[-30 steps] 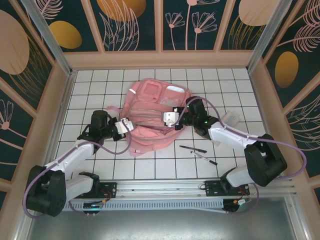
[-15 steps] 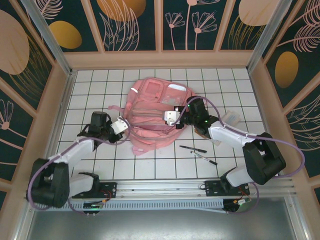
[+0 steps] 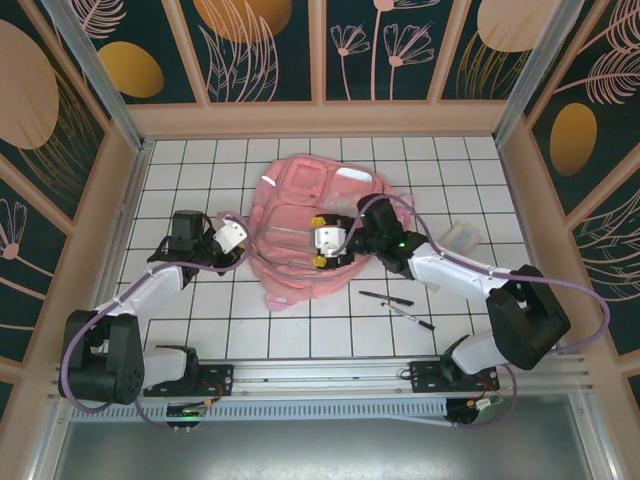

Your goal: Pack the student bag

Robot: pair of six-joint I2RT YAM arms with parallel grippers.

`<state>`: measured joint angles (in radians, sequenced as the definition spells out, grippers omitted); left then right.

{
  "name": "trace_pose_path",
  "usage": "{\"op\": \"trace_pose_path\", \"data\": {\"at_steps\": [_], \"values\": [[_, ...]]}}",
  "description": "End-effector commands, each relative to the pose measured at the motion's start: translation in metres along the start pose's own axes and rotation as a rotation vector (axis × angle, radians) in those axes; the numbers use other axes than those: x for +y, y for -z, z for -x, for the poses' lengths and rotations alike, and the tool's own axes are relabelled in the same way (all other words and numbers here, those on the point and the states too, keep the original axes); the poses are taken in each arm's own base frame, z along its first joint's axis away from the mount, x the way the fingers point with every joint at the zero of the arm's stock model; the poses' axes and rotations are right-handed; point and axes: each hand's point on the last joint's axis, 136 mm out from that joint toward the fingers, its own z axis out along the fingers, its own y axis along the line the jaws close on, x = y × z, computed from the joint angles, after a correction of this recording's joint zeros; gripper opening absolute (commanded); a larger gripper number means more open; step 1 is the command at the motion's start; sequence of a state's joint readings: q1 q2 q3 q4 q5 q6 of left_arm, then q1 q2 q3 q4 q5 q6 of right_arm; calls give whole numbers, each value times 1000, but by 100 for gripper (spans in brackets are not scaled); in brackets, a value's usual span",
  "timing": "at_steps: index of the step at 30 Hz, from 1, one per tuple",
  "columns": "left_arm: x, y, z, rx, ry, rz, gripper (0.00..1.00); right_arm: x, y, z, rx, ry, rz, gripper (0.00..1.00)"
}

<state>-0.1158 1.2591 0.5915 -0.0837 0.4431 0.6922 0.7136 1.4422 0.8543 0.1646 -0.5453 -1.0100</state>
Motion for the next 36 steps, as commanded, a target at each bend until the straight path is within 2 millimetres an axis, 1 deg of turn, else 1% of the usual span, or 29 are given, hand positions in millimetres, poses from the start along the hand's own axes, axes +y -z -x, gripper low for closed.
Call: {"op": "trace_pose_path", "data": {"at_steps": [1,4,6,8,10,11,13,14,16,17,19,20,21,22,23,24,25,26,27,28,30,31,33,35,36], "values": [[-19,-2,-7,-8,0,-84,3,4,-16,10,2,-57,38,74],[-19,-4,-7,1,-2,-99,13,5,-29,-7,82,-82,38,73],[-20,-4,-3,-13,2,-114,14,4,-36,-16,124,-86,10,73],[-17,-5,1,-22,11,-115,18,3,-45,-28,179,-73,-25,73],[-14,-4,6,-34,14,-105,21,-1,-55,-45,257,-71,-89,72],[-12,-4,9,-41,9,-99,22,-4,-58,-52,285,-75,-110,71],[-8,-2,14,-60,-6,-77,27,-10,-66,-63,340,-89,-159,68],[-6,-1,17,-70,-13,-68,29,-10,-69,-67,365,-83,-163,66],[-1,1,23,-89,-15,-45,32,-10,-74,-78,416,-57,-176,50],[2,0,25,-97,0,-36,35,-11,-75,-82,433,-44,-180,38],[17,-2,32,-109,71,11,37,-10,-74,-80,440,-6,-160,3],[27,-3,37,-116,124,49,37,-10,-73,-74,423,15,-145,0],[43,-4,43,-127,204,100,38,-7,-71,-65,386,48,-122,0],[59,-5,48,-129,287,152,38,-1,-66,-55,341,103,-94,0],[69,-7,53,-134,345,169,37,7,-61,-47,297,154,-59,0],[77,-12,57,-133,402,171,35,14,-54,-38,249,208,-33,0],[82,-17,60,-129,446,159,32,17,-47,-29,205,243,-28,0],[83,-24,60,-119,469,135,28,17,-40,-22,167,263,-30,0],[79,-32,61,-109,464,101,26,20,-34,-17,134,275,-26,0],[72,-37,60,-100,440,75,25,16,-26,-11,105,282,-39,0],[58,-40,61,-102,379,41,26,10,-16,-10,96,292,-48,0],[50,-38,64,-126,356,11,26,5,-9,-12,95,301,-54,0],[29,-26,77,-208,299,-70,27,-10,4,-11,70,270,-92,0],[-1,-10,86,-283,201,-174,29,-28,18,-9,38,188,-117,0],[-15,-3,87,-304,166,-207,28,-38,24,-7,20,148,-126,0]]}}
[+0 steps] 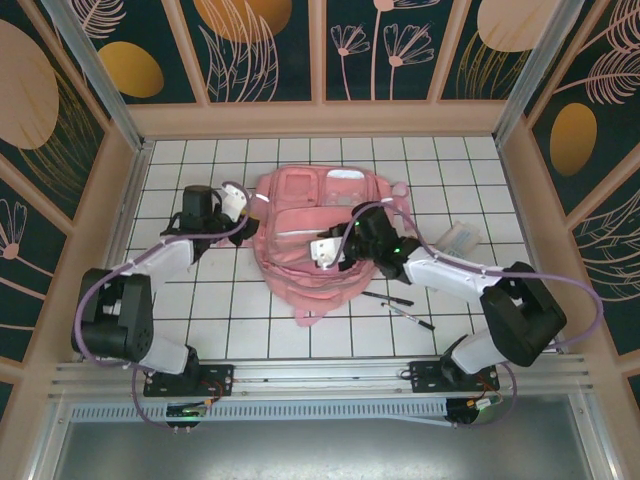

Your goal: Pack the student bag

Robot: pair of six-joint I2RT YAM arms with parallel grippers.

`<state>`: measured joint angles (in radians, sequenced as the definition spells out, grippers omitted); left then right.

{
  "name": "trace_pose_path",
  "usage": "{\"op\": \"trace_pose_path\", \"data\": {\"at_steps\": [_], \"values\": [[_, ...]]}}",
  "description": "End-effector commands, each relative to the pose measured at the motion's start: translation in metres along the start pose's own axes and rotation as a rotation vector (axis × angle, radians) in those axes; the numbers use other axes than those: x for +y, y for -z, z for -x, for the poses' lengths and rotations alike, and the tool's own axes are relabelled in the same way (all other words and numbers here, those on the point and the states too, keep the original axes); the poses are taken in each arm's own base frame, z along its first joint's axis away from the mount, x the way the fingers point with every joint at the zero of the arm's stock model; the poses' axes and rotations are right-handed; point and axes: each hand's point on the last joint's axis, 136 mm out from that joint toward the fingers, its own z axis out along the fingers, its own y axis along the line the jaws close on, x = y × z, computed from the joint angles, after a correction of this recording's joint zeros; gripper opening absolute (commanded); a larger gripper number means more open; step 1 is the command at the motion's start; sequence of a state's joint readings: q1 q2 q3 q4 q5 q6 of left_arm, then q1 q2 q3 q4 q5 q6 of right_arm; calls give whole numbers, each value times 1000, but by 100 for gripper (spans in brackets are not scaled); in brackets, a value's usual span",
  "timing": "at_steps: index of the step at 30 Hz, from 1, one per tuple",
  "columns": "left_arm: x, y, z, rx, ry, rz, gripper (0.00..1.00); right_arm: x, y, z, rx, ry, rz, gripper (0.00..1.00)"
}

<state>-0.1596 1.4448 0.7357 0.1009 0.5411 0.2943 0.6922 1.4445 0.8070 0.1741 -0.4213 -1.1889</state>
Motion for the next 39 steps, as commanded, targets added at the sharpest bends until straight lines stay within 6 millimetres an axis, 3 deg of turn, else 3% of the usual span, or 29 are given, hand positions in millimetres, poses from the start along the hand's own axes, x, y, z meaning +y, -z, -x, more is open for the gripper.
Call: {"op": "trace_pose_path", "data": {"at_steps": [1,5,12,18,22,27,34,39], "values": [[-55,22,15,-122,-142,-197,27,-49,28,19,-121,-50,-94,0],[-83,30,-7,-102,-179,-239,28,-64,37,15,-141,-101,-120,0],[-96,19,-39,-25,-329,-285,33,-56,31,17,-164,-105,-89,0],[-82,0,-35,6,-438,-284,30,-51,30,26,-182,-79,-69,0],[-94,-3,-37,8,-485,-397,22,-49,31,32,-190,-68,-63,0],[-102,1,-41,6,-504,-436,25,-47,31,34,-192,-62,-52,0],[-92,-11,-45,75,-461,-432,27,-44,30,36,-179,-46,-34,0],[-88,-19,-41,121,-409,-458,23,-44,32,36,-174,-42,-37,0]]}}
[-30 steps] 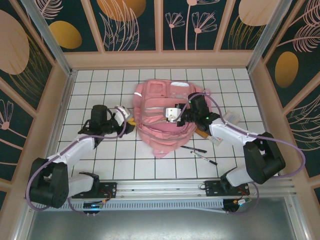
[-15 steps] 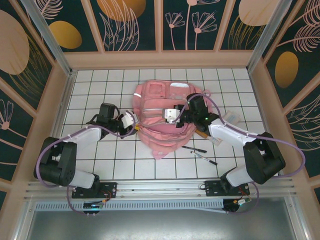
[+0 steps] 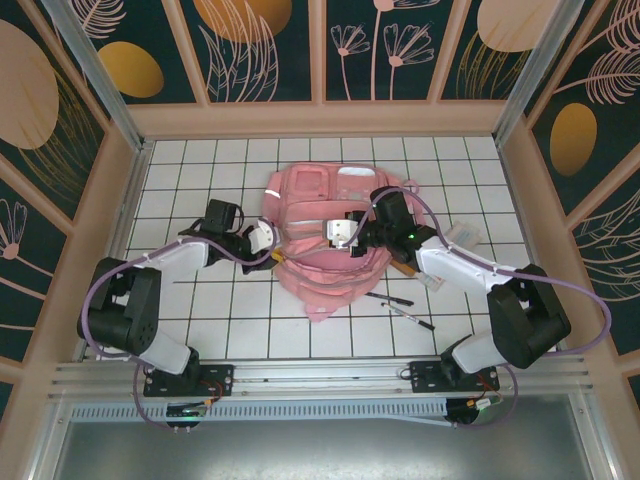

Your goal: Pack the student bag

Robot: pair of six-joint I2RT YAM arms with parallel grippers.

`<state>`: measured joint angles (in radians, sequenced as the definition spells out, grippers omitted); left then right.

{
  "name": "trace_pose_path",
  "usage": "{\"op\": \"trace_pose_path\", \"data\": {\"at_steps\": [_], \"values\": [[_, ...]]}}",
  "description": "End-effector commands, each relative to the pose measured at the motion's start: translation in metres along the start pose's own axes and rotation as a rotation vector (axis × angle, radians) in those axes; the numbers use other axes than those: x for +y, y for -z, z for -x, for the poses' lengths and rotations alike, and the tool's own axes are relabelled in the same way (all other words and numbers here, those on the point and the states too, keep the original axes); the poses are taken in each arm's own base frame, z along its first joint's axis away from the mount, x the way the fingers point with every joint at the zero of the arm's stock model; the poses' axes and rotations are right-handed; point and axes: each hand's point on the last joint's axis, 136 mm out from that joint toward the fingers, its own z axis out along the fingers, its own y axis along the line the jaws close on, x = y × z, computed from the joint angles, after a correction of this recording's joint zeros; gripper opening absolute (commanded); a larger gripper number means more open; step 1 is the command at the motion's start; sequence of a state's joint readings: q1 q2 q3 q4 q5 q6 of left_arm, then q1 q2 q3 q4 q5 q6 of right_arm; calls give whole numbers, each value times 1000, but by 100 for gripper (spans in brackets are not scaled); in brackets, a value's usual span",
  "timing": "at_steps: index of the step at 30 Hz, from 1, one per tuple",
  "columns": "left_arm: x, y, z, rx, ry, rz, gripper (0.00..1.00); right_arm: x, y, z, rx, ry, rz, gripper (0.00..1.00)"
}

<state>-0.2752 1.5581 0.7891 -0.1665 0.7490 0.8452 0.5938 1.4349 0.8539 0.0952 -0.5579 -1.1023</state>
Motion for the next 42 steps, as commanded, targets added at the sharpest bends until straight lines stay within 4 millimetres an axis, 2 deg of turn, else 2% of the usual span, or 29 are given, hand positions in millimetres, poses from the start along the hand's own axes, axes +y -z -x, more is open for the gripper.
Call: {"op": "trace_pose_path", "data": {"at_steps": [1,5,7,11,14,19,24,29,32,36,42], "values": [[-1,-3,5,1,19,-68,23,-21,13,47,-128,104,-49,0],[-14,-9,-2,27,50,-179,22,-25,15,49,-129,105,-67,0],[-22,-11,-6,41,35,-208,26,-31,15,50,-125,100,-93,0],[-30,-15,-12,61,1,-188,32,-38,18,55,-140,101,-111,0],[-28,-15,-11,49,-16,-148,34,-41,20,63,-165,95,-118,0],[-28,-9,-4,23,-72,-124,30,-42,21,67,-179,94,-114,0],[-39,-4,-3,11,-117,-154,24,-39,19,65,-176,89,-104,0],[-47,0,-3,4,-133,-175,25,-37,19,62,-167,91,-101,0],[-48,2,0,-1,-121,-175,32,-36,18,61,-163,91,-98,0],[-47,3,4,-3,-103,-178,37,-35,16,61,-163,88,-90,0],[-28,-2,7,3,-32,-110,37,-34,13,64,-166,87,-82,0]]}}
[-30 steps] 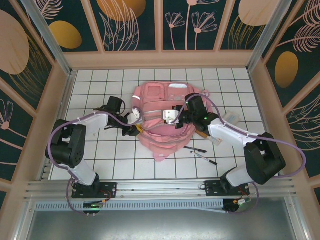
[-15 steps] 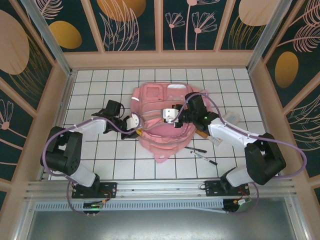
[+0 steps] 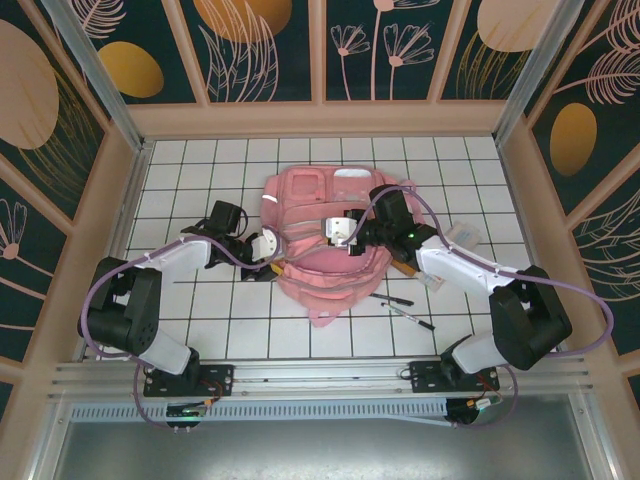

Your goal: Pack the student bag

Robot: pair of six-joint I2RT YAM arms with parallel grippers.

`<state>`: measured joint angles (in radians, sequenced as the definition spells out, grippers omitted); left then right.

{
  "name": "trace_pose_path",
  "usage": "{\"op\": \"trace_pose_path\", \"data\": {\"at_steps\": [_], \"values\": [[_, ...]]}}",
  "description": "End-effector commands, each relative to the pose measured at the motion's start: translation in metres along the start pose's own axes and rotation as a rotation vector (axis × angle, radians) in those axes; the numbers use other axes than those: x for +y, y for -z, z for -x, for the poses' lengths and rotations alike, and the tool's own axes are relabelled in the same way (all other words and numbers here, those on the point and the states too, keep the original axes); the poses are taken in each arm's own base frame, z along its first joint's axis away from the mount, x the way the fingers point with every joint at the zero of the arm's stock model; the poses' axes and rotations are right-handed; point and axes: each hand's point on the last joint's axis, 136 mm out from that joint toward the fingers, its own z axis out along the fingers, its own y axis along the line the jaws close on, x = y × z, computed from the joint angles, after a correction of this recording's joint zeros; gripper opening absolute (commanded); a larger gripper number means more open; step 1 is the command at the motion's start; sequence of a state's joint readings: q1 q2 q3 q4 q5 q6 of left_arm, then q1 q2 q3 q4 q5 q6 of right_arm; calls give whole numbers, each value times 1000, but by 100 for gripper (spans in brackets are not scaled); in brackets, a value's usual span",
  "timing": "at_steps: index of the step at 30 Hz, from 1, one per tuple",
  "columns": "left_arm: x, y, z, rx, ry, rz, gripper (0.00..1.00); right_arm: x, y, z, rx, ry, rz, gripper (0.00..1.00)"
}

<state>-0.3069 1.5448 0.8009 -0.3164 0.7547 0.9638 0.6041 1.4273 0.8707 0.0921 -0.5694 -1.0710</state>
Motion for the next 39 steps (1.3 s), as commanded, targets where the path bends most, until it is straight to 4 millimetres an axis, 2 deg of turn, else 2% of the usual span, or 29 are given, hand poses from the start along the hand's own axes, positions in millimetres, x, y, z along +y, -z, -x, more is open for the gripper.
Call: {"op": "trace_pose_path", "data": {"at_steps": [1,4,8,11,13,14,21,24,26,27,31,36,39], "values": [[1,-1,14,-50,21,-9,36,-29,10,53,-140,102,-76,0],[2,0,14,-53,20,-1,33,-27,9,53,-139,101,-71,0],[-1,4,19,-68,-12,2,23,-26,8,52,-135,103,-69,0],[-3,10,30,-98,-43,-6,14,-24,7,49,-123,103,-67,0],[-7,13,40,-142,-60,-28,15,-23,7,47,-115,105,-67,0],[-9,15,44,-162,-67,-34,20,-23,7,46,-110,104,-69,0],[-4,13,46,-171,-41,-18,25,-22,8,44,-104,103,-68,0],[1,11,42,-141,-44,3,18,-23,8,44,-103,105,-69,0],[5,9,36,-113,-41,22,4,-23,8,45,-103,107,-69,0],[6,8,34,-104,-38,26,0,-23,8,44,-102,107,-70,0],[4,7,26,-79,-24,33,0,-20,10,41,-88,117,-69,0],[35,20,1,31,49,234,0,-13,14,38,-74,143,-62,0],[55,45,-10,31,94,342,0,-9,17,40,-82,168,-63,0]]}}
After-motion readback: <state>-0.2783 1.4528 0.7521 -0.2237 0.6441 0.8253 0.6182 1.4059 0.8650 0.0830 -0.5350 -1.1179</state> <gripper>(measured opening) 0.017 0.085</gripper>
